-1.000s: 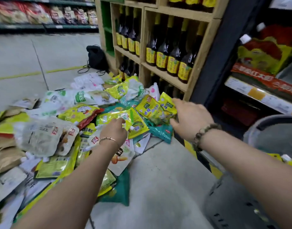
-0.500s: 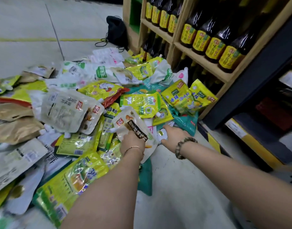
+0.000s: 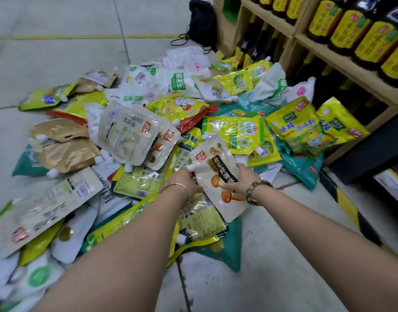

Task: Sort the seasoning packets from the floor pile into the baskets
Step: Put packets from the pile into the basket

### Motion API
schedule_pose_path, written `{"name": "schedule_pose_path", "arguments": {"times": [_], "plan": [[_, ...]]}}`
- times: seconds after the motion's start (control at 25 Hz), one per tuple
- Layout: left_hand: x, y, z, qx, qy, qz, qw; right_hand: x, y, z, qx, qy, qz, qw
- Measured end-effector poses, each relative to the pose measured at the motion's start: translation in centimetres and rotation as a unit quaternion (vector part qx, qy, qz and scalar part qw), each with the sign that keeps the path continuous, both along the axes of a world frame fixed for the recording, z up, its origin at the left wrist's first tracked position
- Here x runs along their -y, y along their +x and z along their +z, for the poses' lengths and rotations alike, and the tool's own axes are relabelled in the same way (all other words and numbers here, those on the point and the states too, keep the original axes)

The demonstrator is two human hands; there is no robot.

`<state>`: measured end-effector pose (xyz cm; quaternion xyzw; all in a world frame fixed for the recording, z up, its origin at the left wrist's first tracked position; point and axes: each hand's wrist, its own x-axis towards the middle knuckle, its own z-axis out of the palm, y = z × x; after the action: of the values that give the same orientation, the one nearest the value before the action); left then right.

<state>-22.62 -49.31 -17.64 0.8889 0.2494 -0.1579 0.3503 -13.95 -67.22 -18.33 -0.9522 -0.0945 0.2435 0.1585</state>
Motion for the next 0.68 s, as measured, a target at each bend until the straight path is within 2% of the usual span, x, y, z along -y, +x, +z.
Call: {"name": "schedule_pose_path", "arguments": {"times": [0.2,0.32,0.4,0.56,0.68], "plan": [[-0.9,-0.6,1.3,-0.085,0.107,-0.082,0.987,-0.9,0.5,-1.9,-0.013,0.006,-0.02,1.0],[-1.1,-0.7,2.9,-0.073,0.152,-0.14,0.976,-0.7,1.1,-1.7,0.036,0.014,-0.092,0.995],[-2.2,-1.1,3.7,-0.057,0.181,-0.15,0.97,-0.6,1.5,-1.2,0.033,0.032,-0.109,0.993],[-4.9,-3.8,2.9,-0.065,0.168,-0.15,0.972,0.1,0.7,-0.3,0.078,0.092,-0.073,0.99],[-6.5,-6.9,0.3,-0.087,0.158,-0.127,0.975,1.2,0.3,1.1,0.158,0.19,-0.097,0.964]]}}
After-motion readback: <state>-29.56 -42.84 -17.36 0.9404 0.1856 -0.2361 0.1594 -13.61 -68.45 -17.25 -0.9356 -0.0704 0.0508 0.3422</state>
